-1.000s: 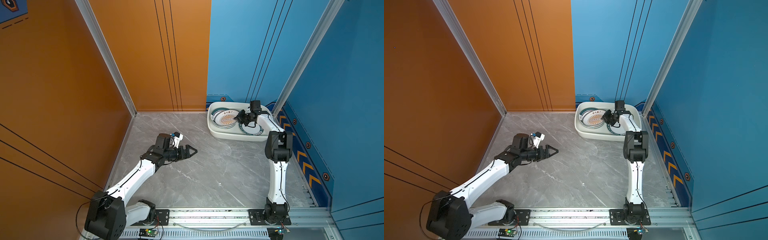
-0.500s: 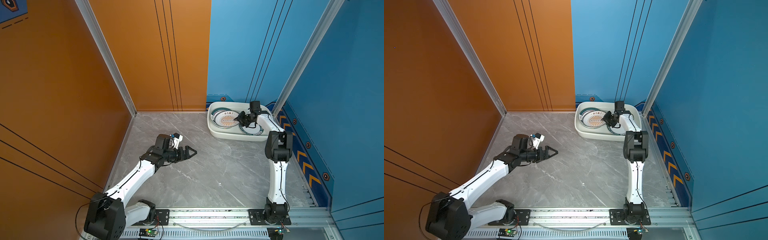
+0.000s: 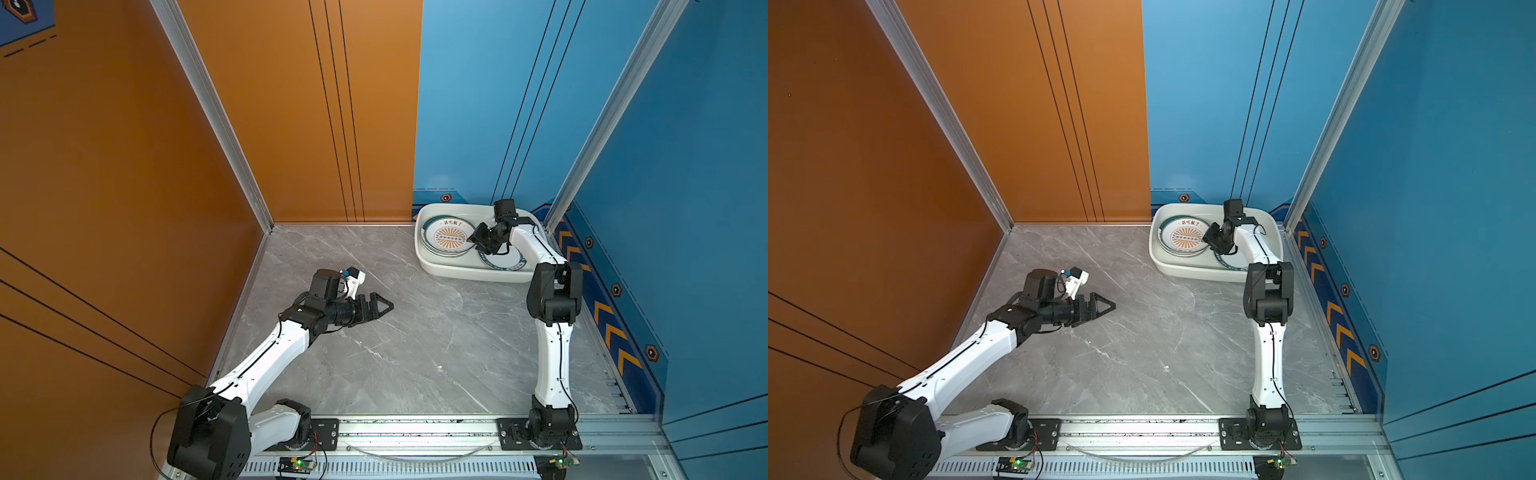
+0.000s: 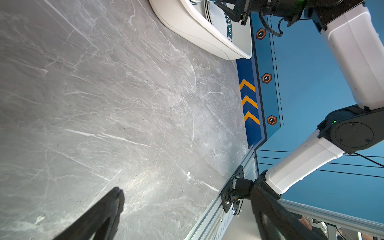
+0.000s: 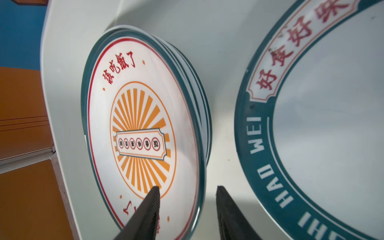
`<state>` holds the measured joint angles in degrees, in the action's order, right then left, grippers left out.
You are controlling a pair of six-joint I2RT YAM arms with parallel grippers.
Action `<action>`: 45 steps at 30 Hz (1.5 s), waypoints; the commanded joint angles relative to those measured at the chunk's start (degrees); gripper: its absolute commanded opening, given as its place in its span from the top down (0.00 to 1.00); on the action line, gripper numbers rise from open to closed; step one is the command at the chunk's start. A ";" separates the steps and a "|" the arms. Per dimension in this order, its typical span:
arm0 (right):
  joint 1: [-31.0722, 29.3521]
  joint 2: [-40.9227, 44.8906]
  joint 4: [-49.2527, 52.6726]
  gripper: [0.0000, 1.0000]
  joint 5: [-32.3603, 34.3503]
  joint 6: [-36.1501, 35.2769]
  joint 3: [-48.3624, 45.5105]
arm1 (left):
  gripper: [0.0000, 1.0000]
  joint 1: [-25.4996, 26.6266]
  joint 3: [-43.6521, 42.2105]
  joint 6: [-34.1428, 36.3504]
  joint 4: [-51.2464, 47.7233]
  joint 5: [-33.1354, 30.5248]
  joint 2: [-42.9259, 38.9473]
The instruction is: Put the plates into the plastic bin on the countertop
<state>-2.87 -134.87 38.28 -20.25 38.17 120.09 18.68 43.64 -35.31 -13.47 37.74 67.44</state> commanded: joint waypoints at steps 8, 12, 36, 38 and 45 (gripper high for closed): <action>-2.56 -2.84 3.50 0.52 3.13 -1.57 4.52 | 0.02 -1.36 -1.16 2.87 -4.07 0.78 -3.21; -2.92 0.93 0.68 0.51 2.22 -2.31 2.95 | 0.02 -2.47 -1.54 4.24 -5.19 -0.99 -4.85; 2.79 65.07 -14.73 0.05 26.04 -24.38 -56.78 | 0.02 -8.74 -8.48 20.02 9.19 -43.87 -14.50; 4.54 68.19 -18.74 0.05 26.07 -25.42 -64.50 | 0.02 -8.83 -14.25 22.10 16.58 -49.45 -15.17; 8.94 75.74 -39.54 0.03 27.36 -27.75 -87.39 | 0.02 -14.03 -25.28 29.16 40.06 -53.64 -7.41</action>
<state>4.54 -61.56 12.29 5.30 11.94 36.99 7.25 19.88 -9.21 11.62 -12.29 57.95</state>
